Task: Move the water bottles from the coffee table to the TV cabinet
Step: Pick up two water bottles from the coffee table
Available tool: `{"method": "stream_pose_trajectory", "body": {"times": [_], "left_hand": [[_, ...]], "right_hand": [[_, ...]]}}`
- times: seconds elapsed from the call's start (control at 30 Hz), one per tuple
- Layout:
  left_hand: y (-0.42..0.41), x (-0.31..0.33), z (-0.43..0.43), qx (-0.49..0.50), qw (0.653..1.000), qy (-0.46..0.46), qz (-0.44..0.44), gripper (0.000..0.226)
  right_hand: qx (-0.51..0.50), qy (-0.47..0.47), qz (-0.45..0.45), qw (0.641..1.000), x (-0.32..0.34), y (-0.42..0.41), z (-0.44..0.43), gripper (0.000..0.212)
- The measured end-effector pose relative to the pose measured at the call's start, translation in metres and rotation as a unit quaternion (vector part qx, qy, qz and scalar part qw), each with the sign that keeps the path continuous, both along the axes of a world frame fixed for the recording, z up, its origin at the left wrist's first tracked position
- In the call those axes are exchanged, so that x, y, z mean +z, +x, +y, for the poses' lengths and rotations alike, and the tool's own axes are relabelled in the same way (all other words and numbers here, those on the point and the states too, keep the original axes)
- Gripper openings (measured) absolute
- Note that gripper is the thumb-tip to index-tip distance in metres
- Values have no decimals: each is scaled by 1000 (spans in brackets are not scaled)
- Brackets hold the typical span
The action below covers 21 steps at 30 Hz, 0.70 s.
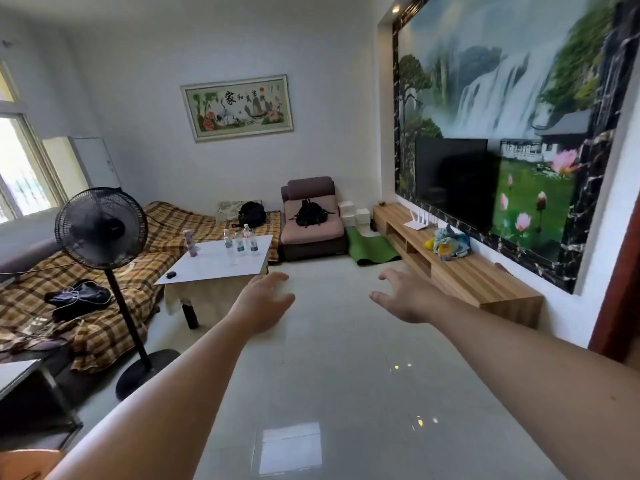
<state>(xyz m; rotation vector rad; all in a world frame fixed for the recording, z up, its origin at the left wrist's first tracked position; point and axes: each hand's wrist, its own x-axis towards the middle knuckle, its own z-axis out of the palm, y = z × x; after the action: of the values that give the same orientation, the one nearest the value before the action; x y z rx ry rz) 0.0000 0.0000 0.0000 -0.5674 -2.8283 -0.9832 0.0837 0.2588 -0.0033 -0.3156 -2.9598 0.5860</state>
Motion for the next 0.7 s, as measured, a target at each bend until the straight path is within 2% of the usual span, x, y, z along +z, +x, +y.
{"method": "stream_pose_trajectory", "body": {"times": [0.3,0.47,0.7], "left_hand": [[-142,-25,-21,-10,1000,18,-16,43],[-203,-26,-47,-2,1000,6,-25,44],[-284,-33,-72,29,999,-15,-23,48]], "right_hand": [[-5,38,-21,999,6,-138,-37,60],[35,62,-23,997,10,-209,-73,59],[79,41,-28,996,4,-316,-100,61]]}}
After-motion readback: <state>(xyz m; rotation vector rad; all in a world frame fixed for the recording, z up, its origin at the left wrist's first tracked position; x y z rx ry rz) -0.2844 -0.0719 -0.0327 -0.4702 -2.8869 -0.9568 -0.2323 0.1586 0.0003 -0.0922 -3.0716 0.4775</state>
